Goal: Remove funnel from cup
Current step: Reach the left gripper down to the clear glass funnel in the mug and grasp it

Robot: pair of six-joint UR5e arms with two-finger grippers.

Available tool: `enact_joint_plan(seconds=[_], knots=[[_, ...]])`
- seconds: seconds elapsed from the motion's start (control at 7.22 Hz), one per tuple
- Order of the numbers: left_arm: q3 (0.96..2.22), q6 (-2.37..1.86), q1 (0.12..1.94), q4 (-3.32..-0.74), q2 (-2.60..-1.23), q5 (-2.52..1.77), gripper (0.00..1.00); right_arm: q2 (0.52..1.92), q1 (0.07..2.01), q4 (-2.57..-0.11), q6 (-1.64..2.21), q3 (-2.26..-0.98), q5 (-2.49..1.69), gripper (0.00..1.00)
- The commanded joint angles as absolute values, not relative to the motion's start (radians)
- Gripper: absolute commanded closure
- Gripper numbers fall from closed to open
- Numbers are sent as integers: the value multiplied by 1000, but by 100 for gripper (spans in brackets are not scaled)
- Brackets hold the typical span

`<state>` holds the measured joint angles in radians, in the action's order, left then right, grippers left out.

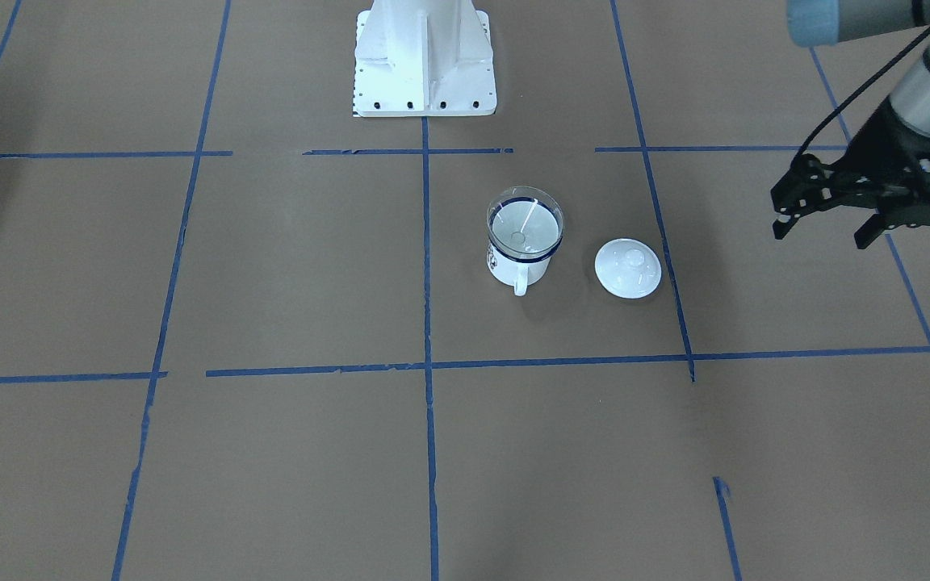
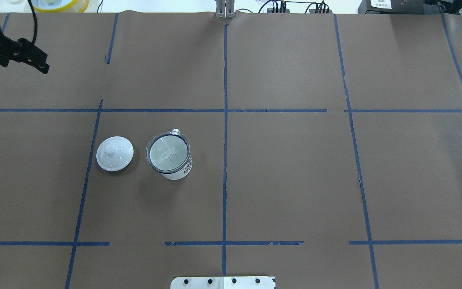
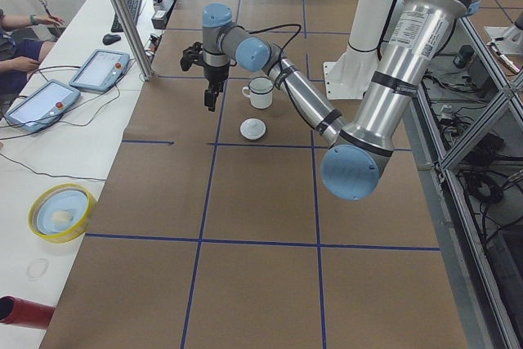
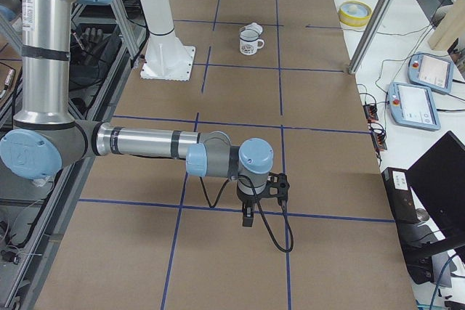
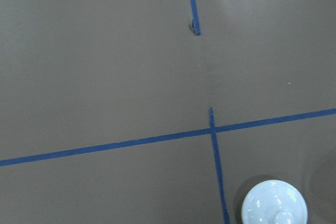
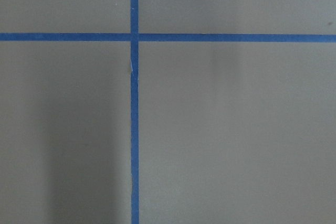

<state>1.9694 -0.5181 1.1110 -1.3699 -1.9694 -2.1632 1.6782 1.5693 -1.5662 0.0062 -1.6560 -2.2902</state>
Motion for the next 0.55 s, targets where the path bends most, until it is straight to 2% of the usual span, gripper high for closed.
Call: enact_joint_plan(seconds=[0.0,0.42], knots=[[2018,-683,1018,-1345,-2032,-2125,0,1678,1569,-1566,6,-1657,-2290,0],[2005,-935,780,-1347,-2109,-2019,0,1678,1569,-1566,6,-1657,-2290,0]])
